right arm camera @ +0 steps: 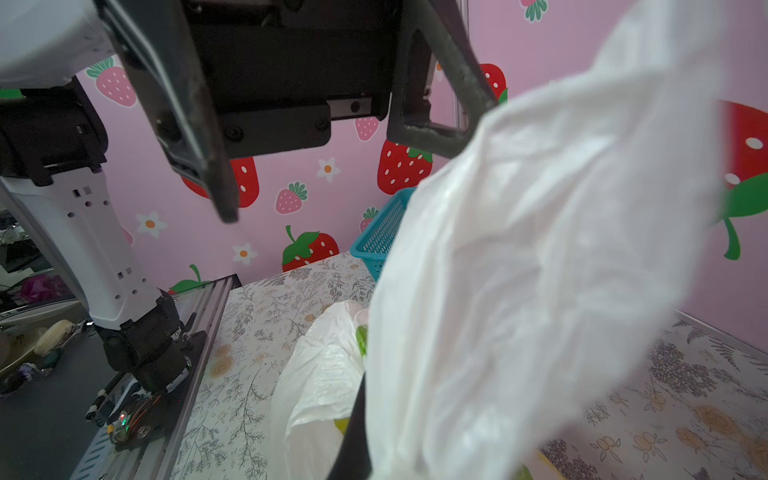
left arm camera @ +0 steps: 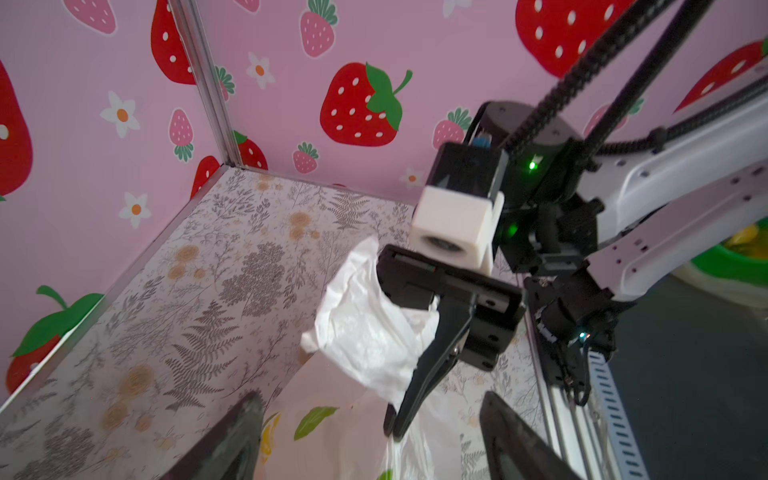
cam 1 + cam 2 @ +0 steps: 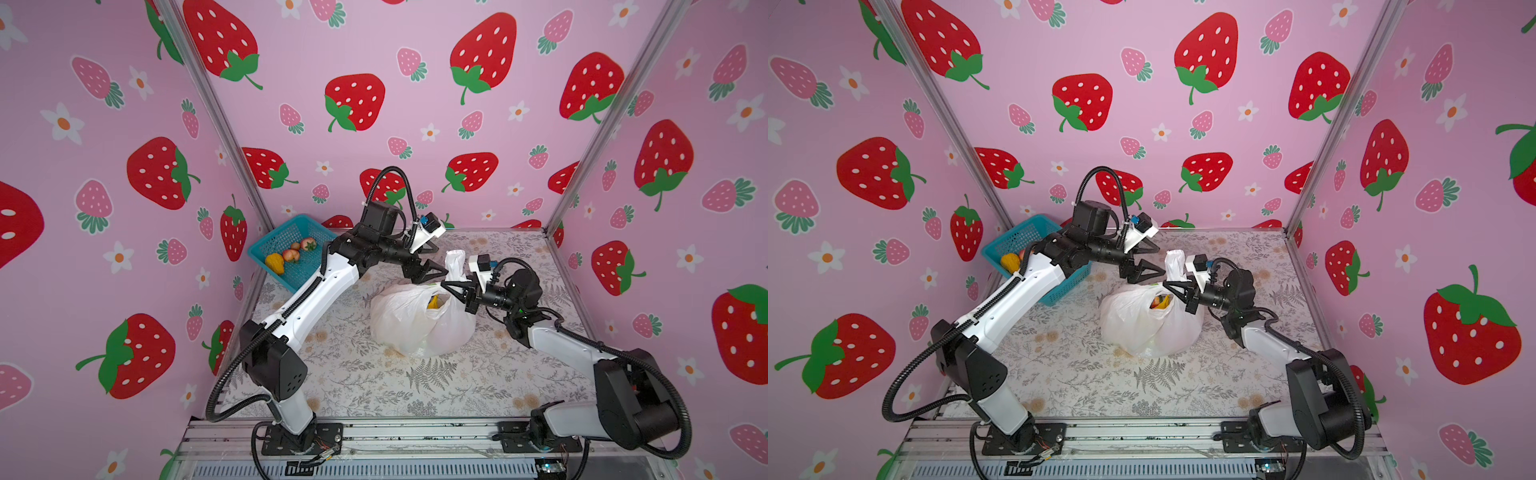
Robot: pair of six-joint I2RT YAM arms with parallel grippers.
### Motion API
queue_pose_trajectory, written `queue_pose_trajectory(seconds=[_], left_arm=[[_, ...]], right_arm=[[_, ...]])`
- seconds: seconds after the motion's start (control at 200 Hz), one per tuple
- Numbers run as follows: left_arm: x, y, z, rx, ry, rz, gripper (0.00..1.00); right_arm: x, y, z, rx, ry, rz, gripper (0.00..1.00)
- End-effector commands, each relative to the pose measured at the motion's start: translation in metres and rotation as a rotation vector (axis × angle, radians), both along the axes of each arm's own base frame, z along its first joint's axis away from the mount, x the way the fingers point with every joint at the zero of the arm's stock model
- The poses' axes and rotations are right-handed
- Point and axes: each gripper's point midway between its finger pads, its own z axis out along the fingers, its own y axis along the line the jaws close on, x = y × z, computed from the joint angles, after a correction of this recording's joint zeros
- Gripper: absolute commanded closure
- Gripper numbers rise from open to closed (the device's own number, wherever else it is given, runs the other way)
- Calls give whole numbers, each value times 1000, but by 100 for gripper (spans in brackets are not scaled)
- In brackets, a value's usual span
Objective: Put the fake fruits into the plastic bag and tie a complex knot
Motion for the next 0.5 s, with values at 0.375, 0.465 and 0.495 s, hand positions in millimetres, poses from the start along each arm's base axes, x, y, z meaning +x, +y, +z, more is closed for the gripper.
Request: queue_pose_trajectory(seconds=[0.375,0.465,0.495], left_arm=[[5,-36,13,-114,236,-51,93],[15,-24,12,-137,237,18,100],[17,-20,11,-145,236,39,100]], right_arm=[[3,0,0,-36,-10,-56,96],[5,-5,-1,-35,2,-83,92],[5,-6,0,-33,6,-88,91]])
